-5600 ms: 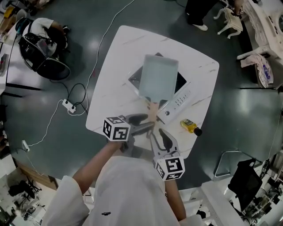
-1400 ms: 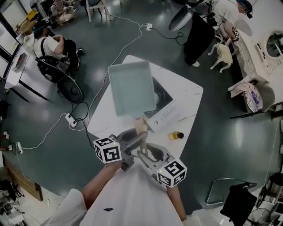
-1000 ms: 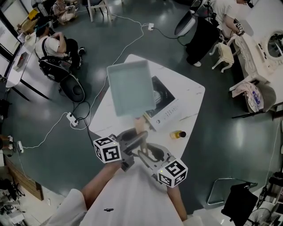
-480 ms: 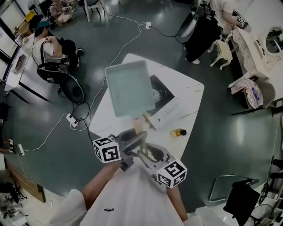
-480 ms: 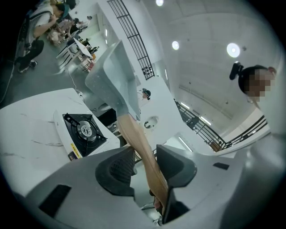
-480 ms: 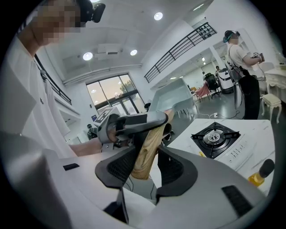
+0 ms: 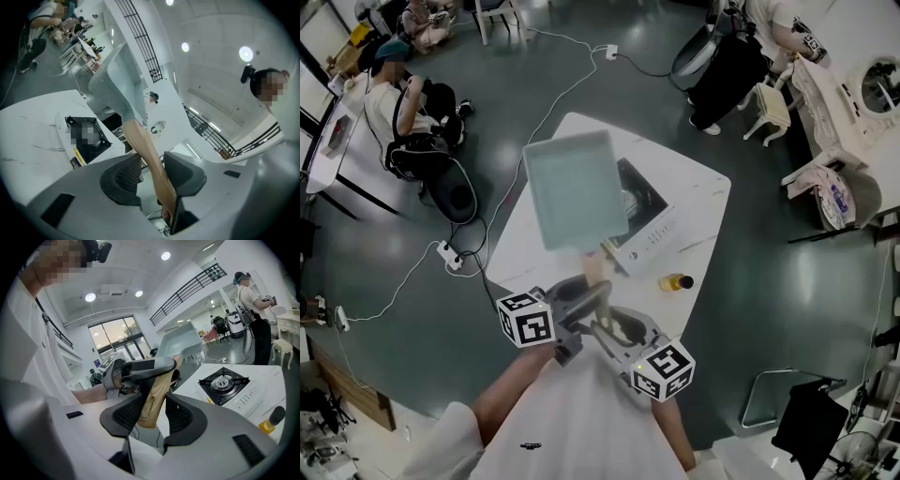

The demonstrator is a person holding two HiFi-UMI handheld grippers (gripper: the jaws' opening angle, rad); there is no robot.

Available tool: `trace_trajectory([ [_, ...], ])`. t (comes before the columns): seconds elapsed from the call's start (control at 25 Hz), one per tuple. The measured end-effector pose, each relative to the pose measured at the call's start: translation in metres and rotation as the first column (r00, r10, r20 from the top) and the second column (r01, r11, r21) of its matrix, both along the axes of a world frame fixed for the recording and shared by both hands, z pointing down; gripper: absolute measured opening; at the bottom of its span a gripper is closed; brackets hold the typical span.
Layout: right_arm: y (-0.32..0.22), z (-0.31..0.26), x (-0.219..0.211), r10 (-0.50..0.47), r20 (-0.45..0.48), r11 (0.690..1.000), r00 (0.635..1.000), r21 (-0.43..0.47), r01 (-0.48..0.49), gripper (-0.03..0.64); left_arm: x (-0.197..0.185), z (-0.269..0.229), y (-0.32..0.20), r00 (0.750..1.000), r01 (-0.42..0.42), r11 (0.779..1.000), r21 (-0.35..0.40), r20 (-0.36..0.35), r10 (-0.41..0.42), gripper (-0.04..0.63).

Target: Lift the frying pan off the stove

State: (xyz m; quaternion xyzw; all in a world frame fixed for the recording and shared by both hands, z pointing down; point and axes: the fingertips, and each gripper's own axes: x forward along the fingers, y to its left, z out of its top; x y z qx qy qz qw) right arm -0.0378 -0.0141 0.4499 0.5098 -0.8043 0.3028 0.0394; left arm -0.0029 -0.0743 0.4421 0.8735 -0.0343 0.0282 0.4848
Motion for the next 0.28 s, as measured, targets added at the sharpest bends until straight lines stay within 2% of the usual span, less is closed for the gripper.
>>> trace_trajectory([
  [0.28, 0.0014, -0.0001, -0.0013, 0.004, 0.001, 1.0, 1.0, -0.008, -0.004, 0.149, -0.0016, 0.0004, 0.0014, 1.0, -0.001, 1.0, -0.018, 0.002, 0.001, 0.147],
])
